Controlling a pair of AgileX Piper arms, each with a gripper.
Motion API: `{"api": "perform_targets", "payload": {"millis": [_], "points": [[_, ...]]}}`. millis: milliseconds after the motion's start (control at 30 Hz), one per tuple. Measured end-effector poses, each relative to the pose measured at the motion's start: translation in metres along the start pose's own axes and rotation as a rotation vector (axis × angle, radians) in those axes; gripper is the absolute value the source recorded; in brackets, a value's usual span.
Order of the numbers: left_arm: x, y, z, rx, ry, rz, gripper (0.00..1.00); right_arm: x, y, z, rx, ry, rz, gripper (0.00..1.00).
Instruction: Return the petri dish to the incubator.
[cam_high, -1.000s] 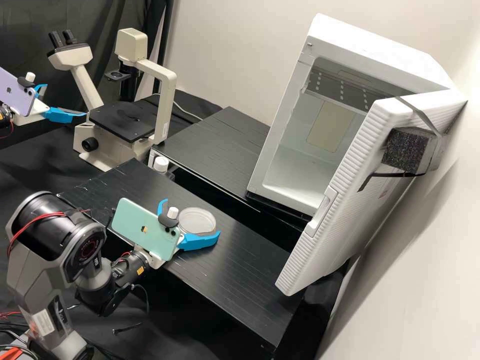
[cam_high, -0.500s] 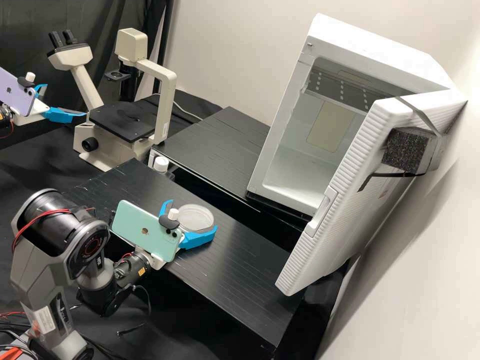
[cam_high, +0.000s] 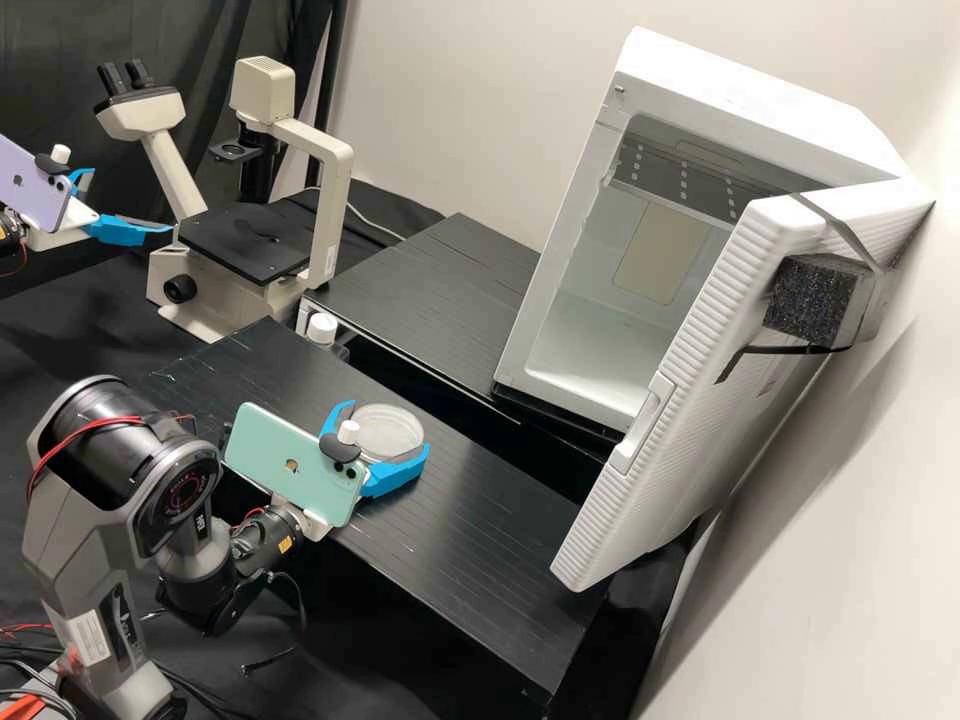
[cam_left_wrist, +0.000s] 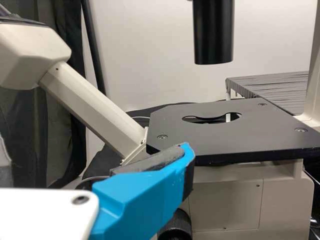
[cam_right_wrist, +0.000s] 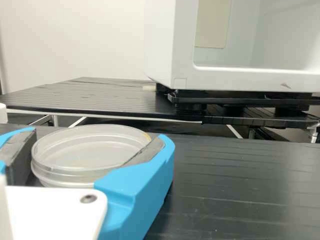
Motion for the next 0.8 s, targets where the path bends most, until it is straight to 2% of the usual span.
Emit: {"api": "perform_targets", "payload": {"millis": [467, 600, 733, 800], "points": [[0.000, 0.000, 0.000, 0.000, 0.000, 0.000, 1.00, -0.002, 0.006, -0.001, 0.002, 0.019, 0.012, 0.00], [0.000, 0.000, 0.000, 0.000, 0.000, 0.000, 1.00, -0.007, 0.020, 0.000, -0.012, 0.005, 0.064, 0.00], [0.000, 0.000, 0.000, 0.000, 0.000, 0.000, 1.00, -0.011, 0.033, 0.000, 0.001, 0.004, 0.121, 0.00], [0.000, 0.000, 0.000, 0.000, 0.000, 0.000, 1.00, -0.008, 0.041, -0.001, -0.005, 0.024, 0.144, 0.00]]}}
